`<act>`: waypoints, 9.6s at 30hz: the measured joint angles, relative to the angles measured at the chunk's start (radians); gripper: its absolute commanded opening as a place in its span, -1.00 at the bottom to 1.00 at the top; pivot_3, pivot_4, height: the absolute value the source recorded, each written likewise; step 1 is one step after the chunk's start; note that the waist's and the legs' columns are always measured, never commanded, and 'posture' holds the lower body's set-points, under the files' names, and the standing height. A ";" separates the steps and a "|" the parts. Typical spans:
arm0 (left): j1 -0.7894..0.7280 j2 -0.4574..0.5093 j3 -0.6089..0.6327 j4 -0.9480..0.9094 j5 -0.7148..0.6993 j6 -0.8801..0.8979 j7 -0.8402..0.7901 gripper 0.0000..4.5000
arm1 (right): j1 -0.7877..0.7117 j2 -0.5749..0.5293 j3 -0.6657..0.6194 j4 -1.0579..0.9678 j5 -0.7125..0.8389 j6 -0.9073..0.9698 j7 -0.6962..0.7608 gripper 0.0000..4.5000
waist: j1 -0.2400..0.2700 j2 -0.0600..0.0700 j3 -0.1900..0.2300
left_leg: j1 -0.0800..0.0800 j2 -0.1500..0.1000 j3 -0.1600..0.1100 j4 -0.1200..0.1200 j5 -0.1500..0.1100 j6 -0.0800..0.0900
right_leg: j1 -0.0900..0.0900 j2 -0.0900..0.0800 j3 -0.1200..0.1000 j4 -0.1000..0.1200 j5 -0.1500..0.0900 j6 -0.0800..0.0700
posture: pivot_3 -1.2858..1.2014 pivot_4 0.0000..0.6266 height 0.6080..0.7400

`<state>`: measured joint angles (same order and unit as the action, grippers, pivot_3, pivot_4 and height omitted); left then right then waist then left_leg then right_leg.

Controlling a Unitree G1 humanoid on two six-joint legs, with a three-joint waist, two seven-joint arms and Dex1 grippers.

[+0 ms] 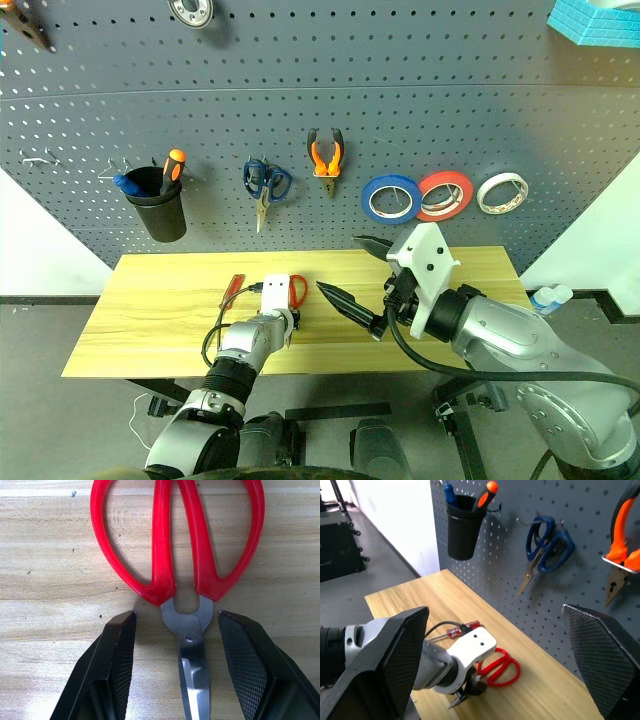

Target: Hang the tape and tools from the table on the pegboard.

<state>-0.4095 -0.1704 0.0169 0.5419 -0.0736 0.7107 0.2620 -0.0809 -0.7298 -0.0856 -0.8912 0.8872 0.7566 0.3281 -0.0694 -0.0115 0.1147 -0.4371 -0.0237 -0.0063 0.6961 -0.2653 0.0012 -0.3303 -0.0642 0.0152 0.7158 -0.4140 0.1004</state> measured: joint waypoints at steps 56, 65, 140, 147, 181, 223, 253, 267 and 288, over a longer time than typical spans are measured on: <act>0.175 0.107 -0.193 -0.264 0.105 0.020 -0.169 -0.51 | 0.002 0.017 -0.095 0.034 0.003 -0.043 0.114 1.00 | 0.023 0.002 -0.004 | 0.001 0.000 0.001 -0.023 -0.001 0.000 | 0.007 -0.001 0.000 -0.032 0.005 0.001 | -0.11 -0.75 0.09; 0.179 0.116 -0.225 -0.311 0.142 -0.013 -0.195 -0.51 | 0.060 -0.044 -0.211 0.043 0.068 -0.048 0.204 1.00 | 0.027 0.002 -0.004 | -0.006 0.000 0.001 -0.018 -0.002 0.001 | 0.002 -0.001 -0.001 -0.031 0.005 0.001 | -0.11 -0.76 0.09; 0.299 0.395 -0.207 -0.722 0.410 -0.699 -0.339 -0.51 | 0.410 -0.096 -0.756 0.366 -0.011 -0.223 0.604 1.00 | 0.025 0.016 -0.065 | 0.010 0.000 0.005 -0.010 0.000 0.001 | 0.012 0.001 0.005 -0.015 0.006 0.002 | -0.10 -1.00 0.09; 0.299 0.406 -0.177 -0.719 0.414 -0.707 -0.322 -0.51 | 0.407 -0.096 -0.745 0.366 -0.021 -0.223 0.605 1.00 | 0.025 0.015 -0.066 | 0.010 0.000 0.005 -0.010 0.000 0.001 | 0.013 0.001 0.005 -0.015 0.006 0.003 | -0.10 -1.00 0.09; 0.155 0.398 -0.162 -0.422 0.414 -0.787 -0.254 -0.51 | 0.439 -0.096 -0.746 0.354 -0.019 -0.218 0.599 1.00 | 0.025 0.012 -0.070 | 0.011 0.000 0.005 -0.009 0.000 0.001 | 0.013 0.001 0.005 -0.014 0.006 0.003 | -0.12 -0.93 0.09; 0.407 0.402 -0.180 -0.524 0.396 -0.649 -0.342 0.98 | 0.414 -0.092 -0.719 0.346 -0.025 -0.208 0.579 1.00 | 0.018 0.012 -0.081 | 0.012 0.000 0.005 -0.009 -0.001 0.001 | 0.011 0.000 0.006 -0.014 0.006 0.002 | -0.11 -1.00 0.09; -0.004 0.378 0.038 0.063 0.123 -0.170 -0.398 0.98 | 0.479 -0.097 -0.746 0.325 -0.037 -0.190 0.587 1.00 | 0.015 0.002 -0.075 | 0.011 0.000 0.004 -0.006 -0.001 0.001 | 0.010 -0.001 0.005 -0.013 0.006 0.001 | -0.15 -0.75 0.09; -0.093 0.386 0.050 0.269 0.082 -0.242 -0.395 0.98 | 0.545 -0.159 -0.876 0.306 0.024 -0.081 0.644 1.00 | -0.004 -0.004 -0.030 | 0.005 0.000 0.004 -0.009 -0.002 0.002 | 0.008 -0.002 0.005 -0.017 0.006 0.001 | -0.19 -0.57 0.09; -0.076 0.365 0.053 0.239 0.056 -0.234 -0.395 -0.48 | 0.541 -0.194 -0.954 0.293 0.078 -0.023 0.668 1.00 | -0.007 -0.001 -0.020 | 0.005 0.000 0.005 -0.011 -0.002 0.002 | 0.008 -0.002 0.005 -0.019 0.006 0.001 | -0.20 -0.61 0.09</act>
<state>-0.4854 0.1942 0.0702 0.7812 -0.0173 0.4762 -0.1334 0.4597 -0.9239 -1.0393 -0.5986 0.9652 0.7336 0.9961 -0.0762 -0.0125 0.0945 -0.4320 -0.0233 -0.0017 0.6846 -0.2676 0.0036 -0.3225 -0.0666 0.0200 0.6964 -0.4078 0.1013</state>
